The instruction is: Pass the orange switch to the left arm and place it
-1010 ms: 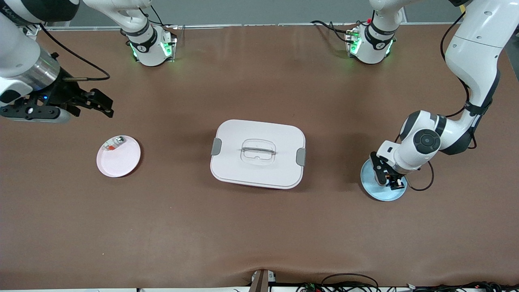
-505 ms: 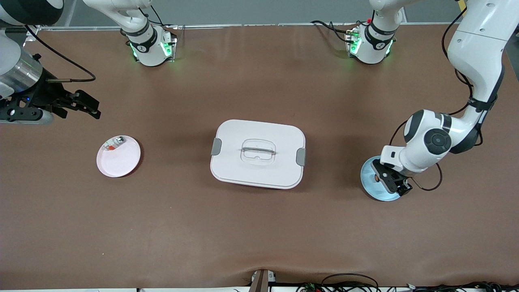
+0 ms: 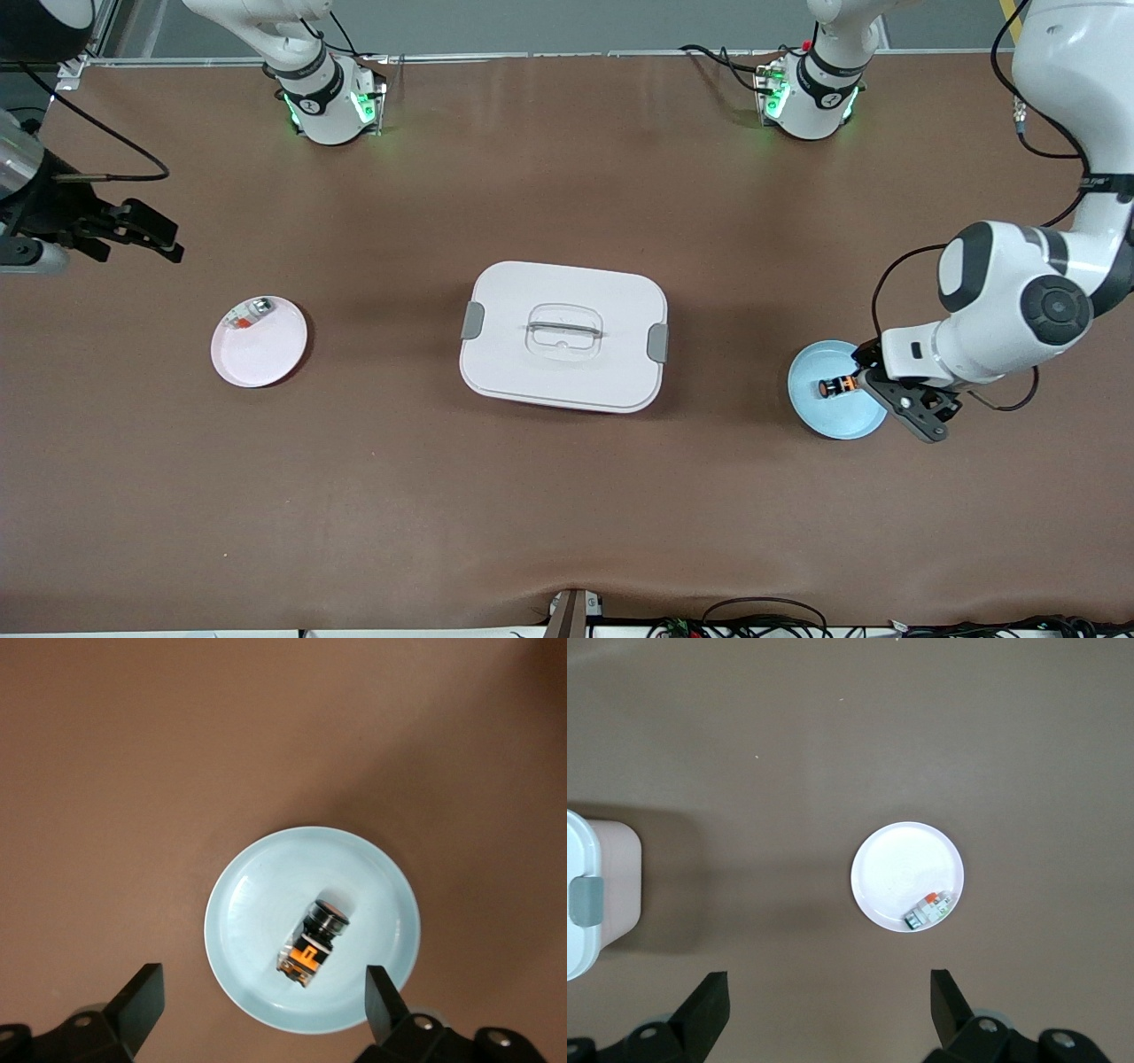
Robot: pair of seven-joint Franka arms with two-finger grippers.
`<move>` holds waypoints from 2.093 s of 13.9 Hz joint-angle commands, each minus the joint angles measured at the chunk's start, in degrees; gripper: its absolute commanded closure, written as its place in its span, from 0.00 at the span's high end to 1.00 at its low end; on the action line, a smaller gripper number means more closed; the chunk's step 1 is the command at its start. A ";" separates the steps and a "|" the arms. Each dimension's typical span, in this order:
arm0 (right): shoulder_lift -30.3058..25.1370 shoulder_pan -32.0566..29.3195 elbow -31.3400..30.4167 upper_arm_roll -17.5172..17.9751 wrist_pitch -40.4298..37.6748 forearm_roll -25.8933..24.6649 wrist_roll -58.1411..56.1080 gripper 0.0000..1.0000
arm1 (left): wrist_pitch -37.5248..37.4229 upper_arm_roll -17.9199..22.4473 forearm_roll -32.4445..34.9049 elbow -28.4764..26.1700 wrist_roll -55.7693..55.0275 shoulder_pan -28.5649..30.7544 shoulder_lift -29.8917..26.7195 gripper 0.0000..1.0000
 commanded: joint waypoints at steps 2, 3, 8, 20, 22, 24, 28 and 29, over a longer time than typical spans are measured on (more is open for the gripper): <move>-0.14 -3.18 -0.50 0.36 0.20 -0.83 -5.21 1.00 | -10.14 -1.54 -1.10 6.90 -15.29 -0.06 -1.09 1.00; -0.06 -3.01 -0.42 0.36 0.20 -1.00 -5.21 1.00 | -11.12 -1.63 -1.10 7.09 -18.54 0.02 -1.53 1.00; 4.60 -3.01 3.80 -0.16 0.20 -1.09 -5.22 1.00 | -14.37 -1.55 -1.18 7.09 -37.01 0.37 -7.15 1.00; 5.22 7.26 3.72 -10.60 0.02 -1.18 -5.39 1.00 | -28.15 7.22 -6.59 8.85 -42.48 -9.10 -22.27 1.00; 5.13 7.63 3.80 -10.80 0.02 -1.18 -5.30 1.00 | -30.98 14.41 -10.14 8.59 -42.48 -14.36 -25.16 1.00; 5.13 7.89 3.80 -10.89 0.02 -1.18 -5.30 1.00 | -34.06 19.70 -10.15 8.58 -42.40 -20.08 -26.93 1.00; 5.13 7.72 3.80 -10.80 0.02 -1.09 -5.30 1.00 | -36.97 20.16 -10.06 8.41 -42.05 -21.51 -28.78 1.00; 5.04 7.80 3.80 -10.80 -0.06 -1.09 -5.13 1.00 | -37.06 20.16 -9.97 8.41 -42.04 -21.51 -28.87 1.00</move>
